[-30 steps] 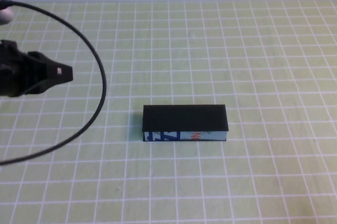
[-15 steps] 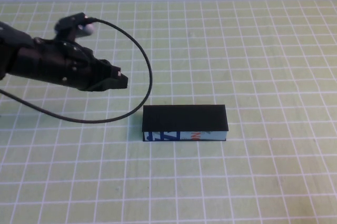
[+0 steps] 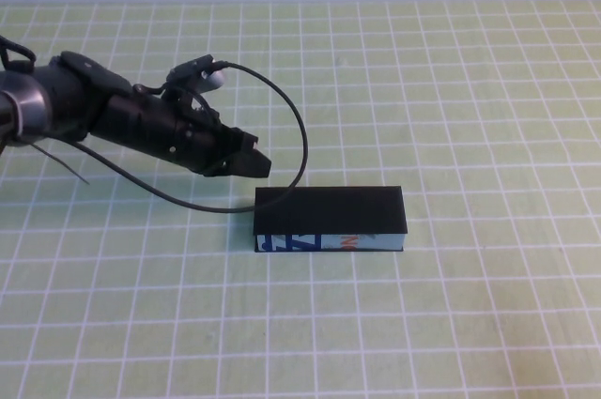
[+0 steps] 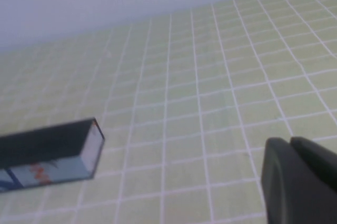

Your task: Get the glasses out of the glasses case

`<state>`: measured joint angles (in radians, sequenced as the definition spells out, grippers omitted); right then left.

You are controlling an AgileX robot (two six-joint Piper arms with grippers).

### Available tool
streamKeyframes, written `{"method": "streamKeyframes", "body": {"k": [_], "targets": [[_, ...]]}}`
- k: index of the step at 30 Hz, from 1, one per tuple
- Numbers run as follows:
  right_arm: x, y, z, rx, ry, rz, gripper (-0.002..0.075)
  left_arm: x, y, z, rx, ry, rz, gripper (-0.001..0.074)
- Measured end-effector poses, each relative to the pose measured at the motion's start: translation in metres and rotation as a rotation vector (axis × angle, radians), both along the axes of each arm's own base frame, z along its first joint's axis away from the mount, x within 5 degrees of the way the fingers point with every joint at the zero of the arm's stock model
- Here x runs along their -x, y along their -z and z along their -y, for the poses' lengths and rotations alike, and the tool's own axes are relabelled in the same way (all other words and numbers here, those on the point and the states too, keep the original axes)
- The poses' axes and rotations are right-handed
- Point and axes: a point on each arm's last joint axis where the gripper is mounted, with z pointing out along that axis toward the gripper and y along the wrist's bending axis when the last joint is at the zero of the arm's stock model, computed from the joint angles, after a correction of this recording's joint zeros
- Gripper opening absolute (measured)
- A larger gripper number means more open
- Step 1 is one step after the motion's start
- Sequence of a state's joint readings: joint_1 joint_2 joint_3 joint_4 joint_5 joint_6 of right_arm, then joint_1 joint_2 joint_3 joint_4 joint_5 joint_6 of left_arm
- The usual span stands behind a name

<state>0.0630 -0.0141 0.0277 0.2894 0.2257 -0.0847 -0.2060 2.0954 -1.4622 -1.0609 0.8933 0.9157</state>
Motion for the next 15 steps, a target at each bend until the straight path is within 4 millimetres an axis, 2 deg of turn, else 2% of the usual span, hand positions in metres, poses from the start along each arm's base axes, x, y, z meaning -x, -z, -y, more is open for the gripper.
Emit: {"method": "streamKeyframes", "body": {"k": [5,10,13,15], "targets": [[-0.001,-0.008,0.0,-0.203,0.023,0.062,-0.0018,-0.002,0.018,0.001,-0.001,0.008,-0.047,-0.0004],[-0.001,-0.015,0.003,-0.373,0.057,0.114,-0.0018,-0.003,0.024,0.002,0.0,0.007,-0.061,-0.0004],[0.0,-0.019,-0.003,-0.435,0.003,0.051,-0.0018,-0.003,0.024,0.002,0.002,0.01,-0.064,-0.0004],[0.001,-0.032,-0.01,-0.443,-0.065,-0.027,-0.0018,-0.003,0.024,0.002,0.004,0.015,-0.068,-0.0004]]}}
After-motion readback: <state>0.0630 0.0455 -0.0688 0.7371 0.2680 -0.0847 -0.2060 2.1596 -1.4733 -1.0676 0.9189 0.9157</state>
